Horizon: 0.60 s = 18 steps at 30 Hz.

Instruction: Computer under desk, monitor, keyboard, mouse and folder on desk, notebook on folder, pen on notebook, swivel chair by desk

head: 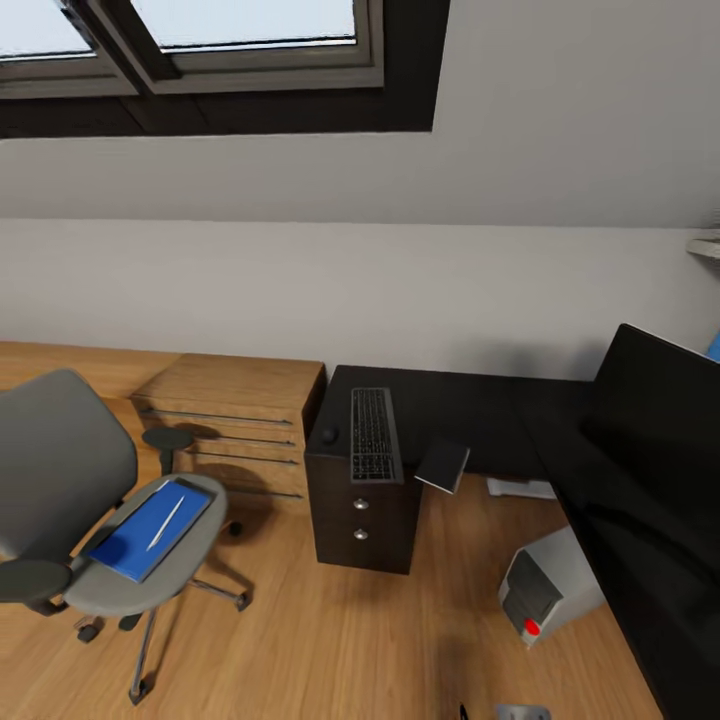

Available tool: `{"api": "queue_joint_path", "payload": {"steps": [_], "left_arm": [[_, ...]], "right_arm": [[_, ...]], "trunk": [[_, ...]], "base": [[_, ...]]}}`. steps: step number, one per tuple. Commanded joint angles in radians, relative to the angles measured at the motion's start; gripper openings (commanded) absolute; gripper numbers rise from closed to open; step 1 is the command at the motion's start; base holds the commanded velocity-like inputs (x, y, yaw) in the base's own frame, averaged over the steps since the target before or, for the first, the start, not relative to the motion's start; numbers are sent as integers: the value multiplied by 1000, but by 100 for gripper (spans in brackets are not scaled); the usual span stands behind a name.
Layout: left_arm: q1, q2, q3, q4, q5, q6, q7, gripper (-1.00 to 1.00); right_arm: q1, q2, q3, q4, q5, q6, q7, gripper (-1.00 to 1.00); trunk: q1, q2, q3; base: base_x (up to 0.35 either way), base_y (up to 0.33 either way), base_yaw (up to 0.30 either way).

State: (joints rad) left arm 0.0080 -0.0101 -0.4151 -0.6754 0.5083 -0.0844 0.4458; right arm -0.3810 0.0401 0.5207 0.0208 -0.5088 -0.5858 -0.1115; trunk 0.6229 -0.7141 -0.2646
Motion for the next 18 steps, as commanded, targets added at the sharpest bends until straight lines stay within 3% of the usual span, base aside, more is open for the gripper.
{"api": "queue_joint_path", "payload": {"steps": [1, 10, 18], "left_arm": [[0, 1, -5, -1, 11, -6, 4, 100], [0, 1, -5, -1, 12, -6, 3, 100], [0, 4, -4, -1, 15, -5, 3, 100]], "right_arm": [[-1, 0, 9, 2, -4, -3, -5, 100], [-1, 1, 9, 2, -4, -4, -5, 100], [-1, 0, 9, 2, -4, -5, -5, 100]], "trunk": [[-4, 6, 2], [-39, 69, 30], [-69, 125, 63]], "base": [[-325, 83, 0], [-312, 91, 0], [-54, 21, 0]]}}
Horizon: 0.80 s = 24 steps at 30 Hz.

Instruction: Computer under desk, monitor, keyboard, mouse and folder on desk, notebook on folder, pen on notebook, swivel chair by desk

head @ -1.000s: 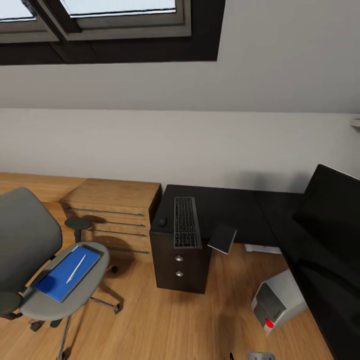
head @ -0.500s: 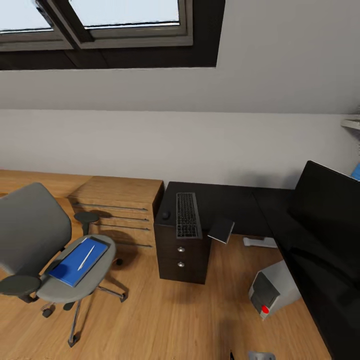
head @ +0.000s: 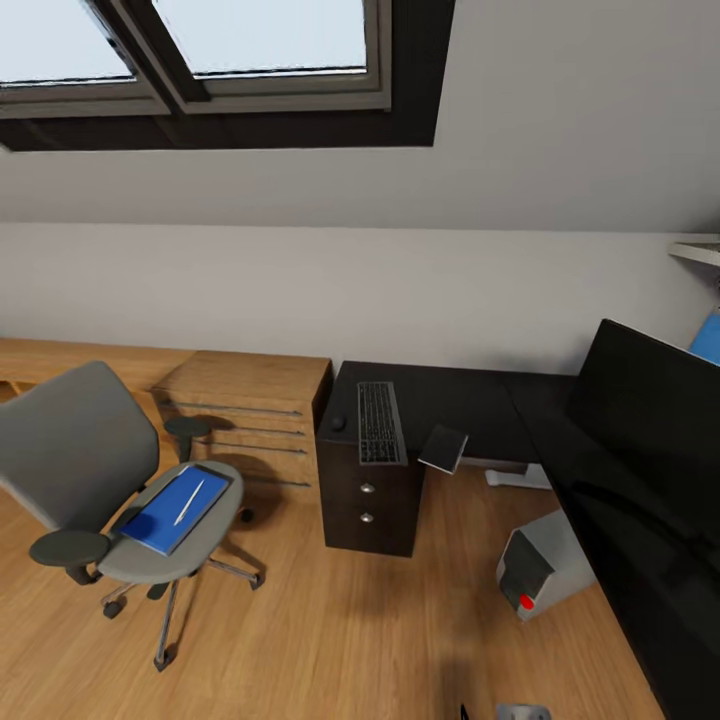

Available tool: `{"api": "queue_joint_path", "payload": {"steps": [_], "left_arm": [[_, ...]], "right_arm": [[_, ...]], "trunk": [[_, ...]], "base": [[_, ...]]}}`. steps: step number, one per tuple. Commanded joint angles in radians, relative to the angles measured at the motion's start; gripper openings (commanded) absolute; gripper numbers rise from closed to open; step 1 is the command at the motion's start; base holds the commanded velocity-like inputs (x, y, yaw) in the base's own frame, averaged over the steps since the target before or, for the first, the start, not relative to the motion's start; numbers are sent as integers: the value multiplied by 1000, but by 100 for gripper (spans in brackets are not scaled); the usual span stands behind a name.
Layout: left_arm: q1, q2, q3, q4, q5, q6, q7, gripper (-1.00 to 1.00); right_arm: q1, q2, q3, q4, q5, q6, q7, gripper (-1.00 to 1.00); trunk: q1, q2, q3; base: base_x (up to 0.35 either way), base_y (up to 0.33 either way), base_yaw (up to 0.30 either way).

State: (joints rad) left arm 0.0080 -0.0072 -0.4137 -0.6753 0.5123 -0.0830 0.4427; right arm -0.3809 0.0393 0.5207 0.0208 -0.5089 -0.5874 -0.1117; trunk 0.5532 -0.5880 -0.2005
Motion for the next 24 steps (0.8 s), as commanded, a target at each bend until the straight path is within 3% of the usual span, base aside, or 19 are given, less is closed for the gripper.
{"api": "queue_joint_path", "payload": {"steps": [1, 14, 19, 24], "left_arm": [[0, 1, -5, -1, 11, -6, 6, 100], [0, 3, -4, -1, 12, -4, 6, 100], [0, 3, -4, -1, 12, -4, 5, 100], [0, 3, -4, -1, 12, -4, 6, 100]], "right_arm": [[-1, 1, 9, 2, -3, -3, -5, 100], [-1, 1, 9, 2, -2, -8, -6, 100], [14, 2, 9, 2, -2, -83, -6, 100], [19, 1, 9, 2, -2, -109, -6, 100]], "trunk": [[-4, 6, 3], [-53, 97, 65], [-73, 132, 88], [-92, 167, 112]], "base": [[-4, 1, 0], [0, 0, 0], [0, 0, 0], [0, 0, 0]]}}
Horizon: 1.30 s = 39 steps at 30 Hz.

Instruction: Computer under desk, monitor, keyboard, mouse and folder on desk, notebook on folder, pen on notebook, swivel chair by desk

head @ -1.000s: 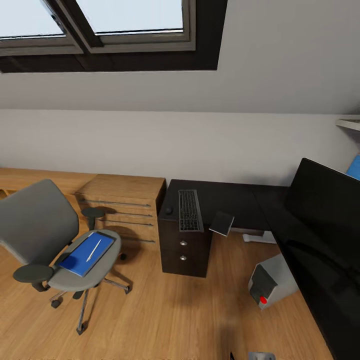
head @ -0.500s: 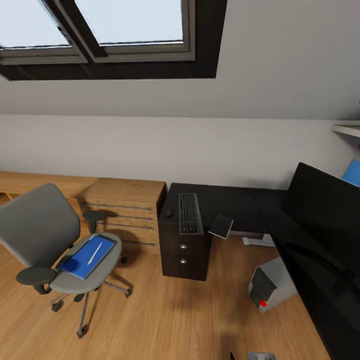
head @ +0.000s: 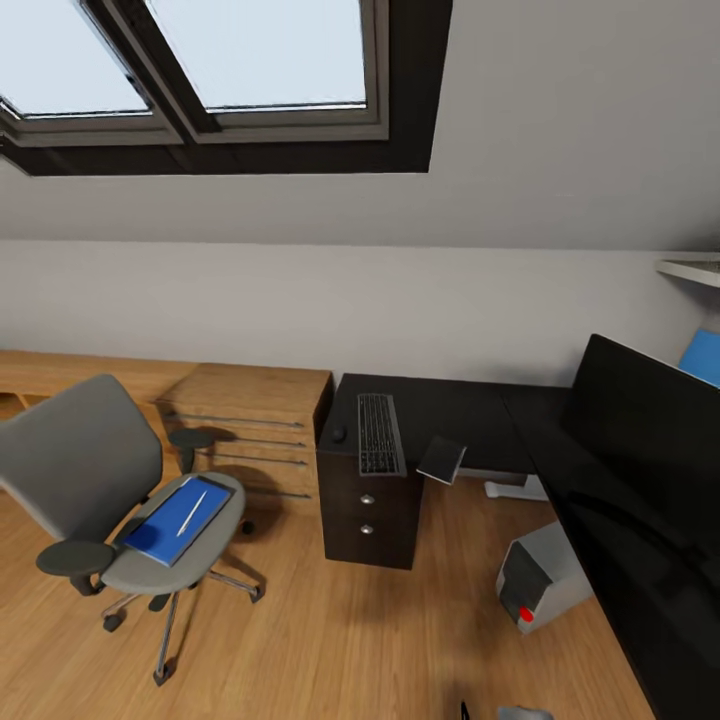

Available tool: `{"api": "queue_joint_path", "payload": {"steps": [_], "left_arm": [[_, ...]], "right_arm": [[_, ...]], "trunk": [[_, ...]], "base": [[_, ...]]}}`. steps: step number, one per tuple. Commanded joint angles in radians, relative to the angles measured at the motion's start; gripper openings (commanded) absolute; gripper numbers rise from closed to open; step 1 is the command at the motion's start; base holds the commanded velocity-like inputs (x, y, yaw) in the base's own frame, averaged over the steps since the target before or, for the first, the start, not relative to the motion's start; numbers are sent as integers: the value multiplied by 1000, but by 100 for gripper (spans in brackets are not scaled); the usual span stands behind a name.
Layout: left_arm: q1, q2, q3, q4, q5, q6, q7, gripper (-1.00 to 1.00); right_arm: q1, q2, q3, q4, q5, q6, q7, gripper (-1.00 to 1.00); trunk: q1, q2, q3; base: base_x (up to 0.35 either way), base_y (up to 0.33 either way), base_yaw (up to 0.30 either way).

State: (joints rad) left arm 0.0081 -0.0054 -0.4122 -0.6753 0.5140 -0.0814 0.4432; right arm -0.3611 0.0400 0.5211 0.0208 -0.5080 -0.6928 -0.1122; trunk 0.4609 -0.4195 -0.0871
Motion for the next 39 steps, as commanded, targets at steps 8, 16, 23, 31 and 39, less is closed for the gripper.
{"api": "queue_joint_path", "payload": {"steps": [8, 16, 23, 31, 39], "left_arm": [[0, 2, -5, -1, 11, -6, 6, 100], [0, 1, -5, -1, 11, -6, 6, 100], [0, 1, -5, -1, 11, -6, 6, 100], [0, 1, -5, -1, 11, -5, 6, 100], [0, 0, -5, -1, 11, -5, 6, 100]], "right_arm": [[3, 0, 8, 2, -1, -27, -6, 100], [6, 0, 9, 2, -1, -31, -6, 100], [6, 1, 10, 2, -2, -29, -6, 100], [6, 1, 10, 1, -4, -28, -7, 100], [6, 1, 10, 1, -6, -28, -8, 100]], "trunk": [[-11, 19, 20], [-11, 19, 33], [-11, 19, 36], [-11, 19, 37], [-11, 19, 37]], "base": [[-3, 0, 0], [-254, 0, 0], [-179, 0, 0], [-9, 0, 0], [0, 0, 0]]}}
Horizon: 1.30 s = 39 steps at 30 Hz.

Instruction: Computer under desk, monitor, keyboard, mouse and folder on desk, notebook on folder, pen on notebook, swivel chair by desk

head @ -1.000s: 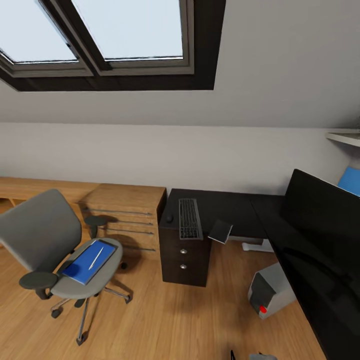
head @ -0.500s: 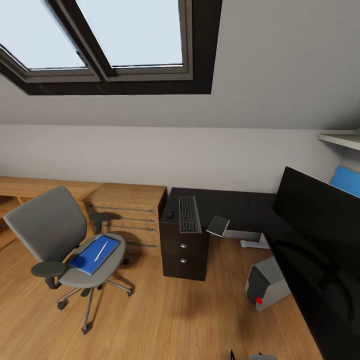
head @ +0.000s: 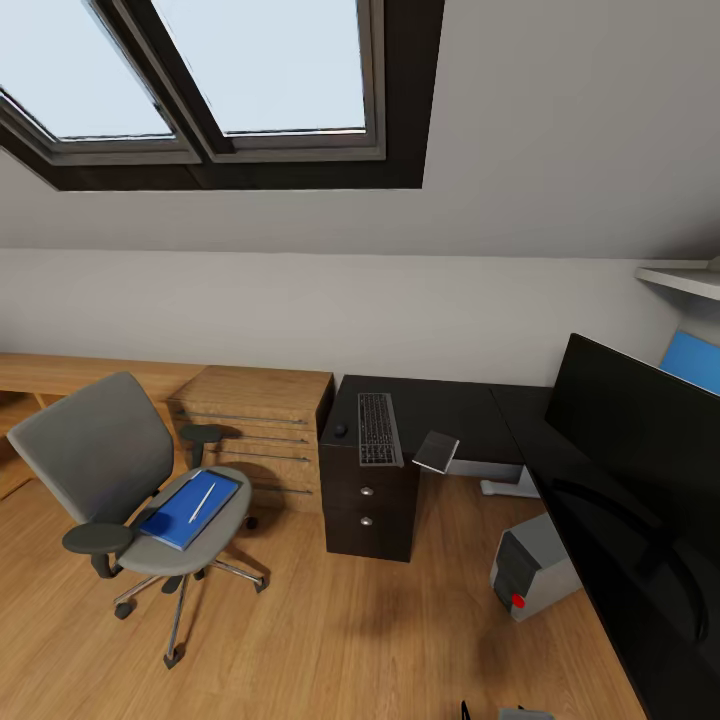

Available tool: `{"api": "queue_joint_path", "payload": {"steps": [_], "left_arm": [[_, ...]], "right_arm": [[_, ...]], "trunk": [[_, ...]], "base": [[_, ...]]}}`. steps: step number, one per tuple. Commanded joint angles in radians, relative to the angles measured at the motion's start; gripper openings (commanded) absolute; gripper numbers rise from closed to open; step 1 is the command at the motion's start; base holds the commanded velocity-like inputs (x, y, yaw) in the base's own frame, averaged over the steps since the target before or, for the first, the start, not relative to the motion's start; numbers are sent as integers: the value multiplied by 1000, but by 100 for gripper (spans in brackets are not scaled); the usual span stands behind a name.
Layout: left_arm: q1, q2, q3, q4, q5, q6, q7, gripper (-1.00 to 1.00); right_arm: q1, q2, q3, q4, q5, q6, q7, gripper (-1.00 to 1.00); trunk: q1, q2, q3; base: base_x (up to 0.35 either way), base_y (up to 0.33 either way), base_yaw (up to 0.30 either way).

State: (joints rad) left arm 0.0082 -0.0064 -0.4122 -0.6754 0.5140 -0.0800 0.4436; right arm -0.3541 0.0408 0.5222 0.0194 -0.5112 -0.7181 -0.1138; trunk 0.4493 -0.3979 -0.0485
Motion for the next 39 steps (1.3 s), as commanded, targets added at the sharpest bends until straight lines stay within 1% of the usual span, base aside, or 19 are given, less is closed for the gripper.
{"api": "queue_joint_path", "payload": {"steps": [1, 16, 18, 20, 22, 24, 25, 26, 27, 28, 30, 31, 32, 33, 34, 35, 37, 38, 39], "left_arm": [[0, 1, -5, -1, 11, -6, 6, 100], [0, -1, -6, 0, 10, -10, 4, 100], [0, -2, -6, 0, 9, -11, 4, 100], [0, -1, -7, 0, 9, -11, 4, 100], [0, -1, -6, 0, 9, -11, 4, 100], [0, 0, -6, 0, 9, -11, 4, 100], [0, 0, -6, 0, 9, -11, 4, 100], [0, 0, -6, 0, 9, -12, 4, 100], [0, 0, -6, 0, 9, -12, 4, 100], [0, 0, -5, 0, 9, -12, 4, 100], [0, 0, -5, 1, 9, -12, 4, 100], [0, 0, -5, 1, 9, -12, 4, 100], [0, 0, -5, 1, 9, -12, 4, 100], [0, 1, -5, 2, 9, -12, 4, 100], [0, 1, -5, 2, 9, -12, 4, 100], [0, 1, -5, 2, 9, -12, 4, 100], [0, 0, -5, 4, 9, -12, 4, 100], [0, -1, -6, 26, 7, -13, 4, 100], [0, -2, -6, 36, 5, -15, 3, 100]], "right_arm": [[-1, 1, 9, 2, -2, -3, -6, 100], [-1, 11, 14, -4, 2, -9, -8, 100], [-2, 19, 13, -29, 3, -10, -14, 100], [-5, 25, 12, -103, 4, 8, -45, 100], [-8, 24, 12, -176, 5, 66, -99, 100], [-16, 21, 13, -276, 9, 185, -170, 100], [-21, 17, 13, -370, 18, 290, -221, 100], [-22, 15, 14, -426, 25, 347, -247, 100], [-25, 7, 15, -550, 42, 468, -296, 100], [-25, 1, 14, -618, 49, 529, -319, 100], [-26, -35, 12, -894, 62, 774, -390, 100], [-26, -45, 11, -959, 60, 831, -402, 100], [-24, -66, 10, -1077, 47, 931, -418, 100], [-21, -86, 9, -1174, 22, 1000, -428, 100], [-18, -95, 9, -1211, 6, 1024, -431, 100], [-8, -113, 10, -1261, -29, 1053, -436, 100], [6, -129, 10, -1283, -68, 1073, -438, 100], [15, -140, 9, -1264, -93, 1075, -429, 100], [17, -144, 8, -1256, -99, 1068, -420, 100]], "trunk": [[1, -2, -2], [1, -2, -5], [1, -2, -5], [1, -2, -5], [1, -2, -5], [1, -2, -5], [1, -2, -5], [1, -2, -5], [1, -2, -5], [1, -2, -5], [1, -2, -5], [1, -2, -5], [1, -2, -5], [1, -2, -5], [1, -2, -5], [1, -2, -5], [1, -2, -5], [1, -2, -5], [1, -2, -5]], "base": [[0, 0, -16], [0, 0, -72], [0, 0, -1], [0, 0, 0], [0, 0, 0], [0, 0, 0], [0, 0, 0], [0, 0, 0], [0, 0, 0], [0, 0, 0], [0, 0, 0], [0, 0, 0], [0, 0, 0], [0, 0, 0], [0, 0, 0], [0, 0, 0], [0, 0, -3], [0, 0, -59], [0, 0, -64]]}}
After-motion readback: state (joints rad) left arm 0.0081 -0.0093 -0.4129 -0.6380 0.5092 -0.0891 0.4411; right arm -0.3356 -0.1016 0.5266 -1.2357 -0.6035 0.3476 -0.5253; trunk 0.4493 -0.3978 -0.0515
